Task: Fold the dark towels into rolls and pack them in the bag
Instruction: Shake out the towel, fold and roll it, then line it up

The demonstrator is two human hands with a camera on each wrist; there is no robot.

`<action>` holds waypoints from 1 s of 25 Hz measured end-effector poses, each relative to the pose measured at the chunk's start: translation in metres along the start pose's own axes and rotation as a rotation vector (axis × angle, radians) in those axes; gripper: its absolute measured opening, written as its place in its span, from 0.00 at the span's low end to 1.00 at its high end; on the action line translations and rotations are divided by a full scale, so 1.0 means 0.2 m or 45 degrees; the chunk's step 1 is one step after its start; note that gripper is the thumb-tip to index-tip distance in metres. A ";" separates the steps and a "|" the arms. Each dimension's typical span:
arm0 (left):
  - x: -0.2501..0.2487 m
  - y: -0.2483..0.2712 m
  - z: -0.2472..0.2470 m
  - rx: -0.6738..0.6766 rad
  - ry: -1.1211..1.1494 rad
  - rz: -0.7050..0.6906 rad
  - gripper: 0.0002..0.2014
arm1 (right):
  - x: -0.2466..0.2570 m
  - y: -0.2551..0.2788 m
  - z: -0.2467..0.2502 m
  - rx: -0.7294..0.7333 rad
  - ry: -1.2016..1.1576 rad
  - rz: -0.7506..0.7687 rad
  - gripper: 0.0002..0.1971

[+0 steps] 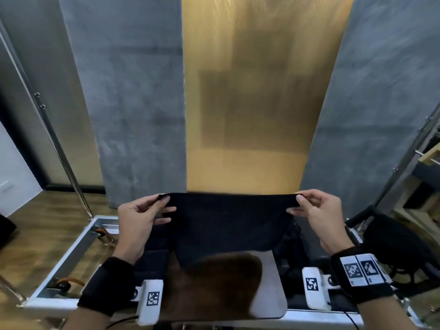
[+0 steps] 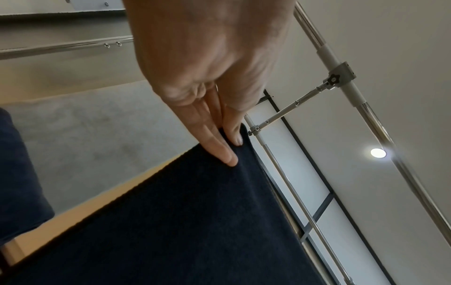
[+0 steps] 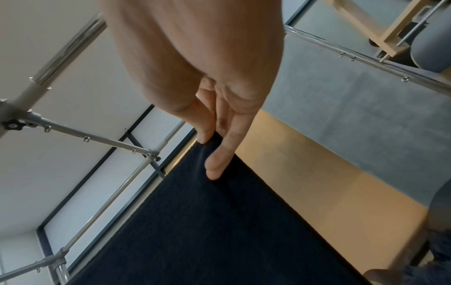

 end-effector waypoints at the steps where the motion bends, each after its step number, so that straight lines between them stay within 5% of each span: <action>1: -0.02 0.02 0.02 0.006 -0.021 0.000 0.05 | 0.00 0.02 0.01 -0.011 0.056 0.018 0.03; 8: -0.10 0.06 0.13 0.116 -0.292 -0.158 0.02 | 0.04 0.11 0.07 -0.020 0.225 0.095 0.06; 15: 0.02 0.02 0.05 0.104 -0.054 0.169 0.07 | -0.02 0.03 -0.04 0.016 0.072 -0.028 0.04; 25: 0.13 0.00 0.04 0.099 0.192 0.104 0.05 | -0.11 -0.01 -0.07 0.121 -0.066 0.122 0.11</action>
Point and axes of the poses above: each hand's wrist, its own y-axis away from the middle knuckle, its own z-axis out of the back of the hand, x = y × z, the point moved 4 cm from there along -y, towards the middle knuckle, and after that the axes turned 15 degrees about -z, right-handed, at the moved point
